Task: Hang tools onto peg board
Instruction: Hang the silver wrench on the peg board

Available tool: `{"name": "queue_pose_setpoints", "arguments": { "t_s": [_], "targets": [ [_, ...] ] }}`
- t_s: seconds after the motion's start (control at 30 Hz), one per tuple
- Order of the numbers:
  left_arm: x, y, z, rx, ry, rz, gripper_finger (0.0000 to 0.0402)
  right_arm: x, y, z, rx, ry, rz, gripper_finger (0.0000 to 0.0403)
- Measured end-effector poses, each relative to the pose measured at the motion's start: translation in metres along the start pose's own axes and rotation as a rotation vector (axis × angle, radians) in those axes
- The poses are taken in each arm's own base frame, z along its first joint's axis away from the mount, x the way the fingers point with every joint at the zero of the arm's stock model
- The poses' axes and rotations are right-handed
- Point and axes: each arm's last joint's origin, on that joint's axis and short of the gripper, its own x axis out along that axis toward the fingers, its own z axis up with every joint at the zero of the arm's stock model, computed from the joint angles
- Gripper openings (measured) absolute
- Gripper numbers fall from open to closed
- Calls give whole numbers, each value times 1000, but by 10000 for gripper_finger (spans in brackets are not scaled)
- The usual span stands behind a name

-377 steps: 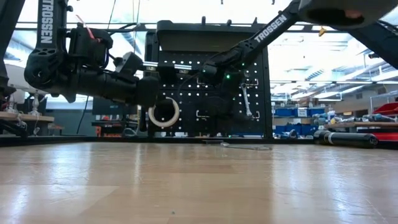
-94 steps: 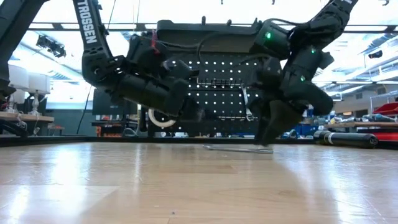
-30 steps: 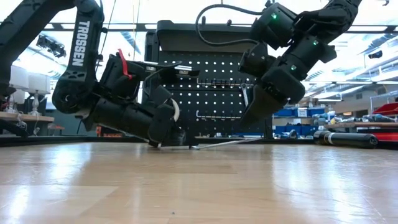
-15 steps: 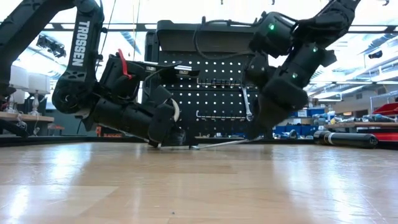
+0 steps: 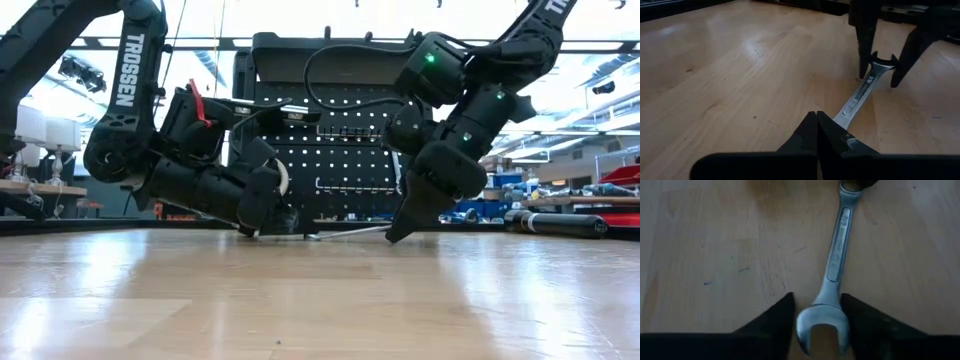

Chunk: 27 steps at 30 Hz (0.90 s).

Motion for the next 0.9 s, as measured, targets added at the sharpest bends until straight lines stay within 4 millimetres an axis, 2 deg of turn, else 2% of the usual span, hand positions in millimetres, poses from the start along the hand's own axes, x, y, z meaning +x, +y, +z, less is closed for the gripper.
{"name": "queue_pose_setpoints", "arguments": {
  "t_s": [0.07, 0.27, 0.4, 0.47, 0.57, 0.67, 0.8, 0.9],
  "targets": [
    [0, 0, 0, 0, 0, 0, 0, 0, 0, 0, -2, 0, 0, 127],
    [-2, 0, 3, -4, -43, -10, 0, 0, -1, 0, 1, 4, -3, 128],
    [-20, -4, 14, -30, -145, -29, 0, -8, -7, 0, 7, 32, -18, 128],
    [-30, -2, 29, -15, -218, 55, 0, -16, -12, 1, 8, 42, -54, 128],
    [-44, 2, 41, 42, -272, 175, 0, -30, -19, 7, -16, 5, -94, 128],
    [-54, 4, 66, 99, -378, 289, 0, -44, -26, 13, -21, -37, -134, 128],
    [-59, 1, 76, 117, -419, 346, 0, -61, -30, 18, -15, -74, -219, 128],
    [-61, -4, 76, 151, -416, 374, 0, -76, -31, 19, 2, -75, -381, 128]
  ]
}}
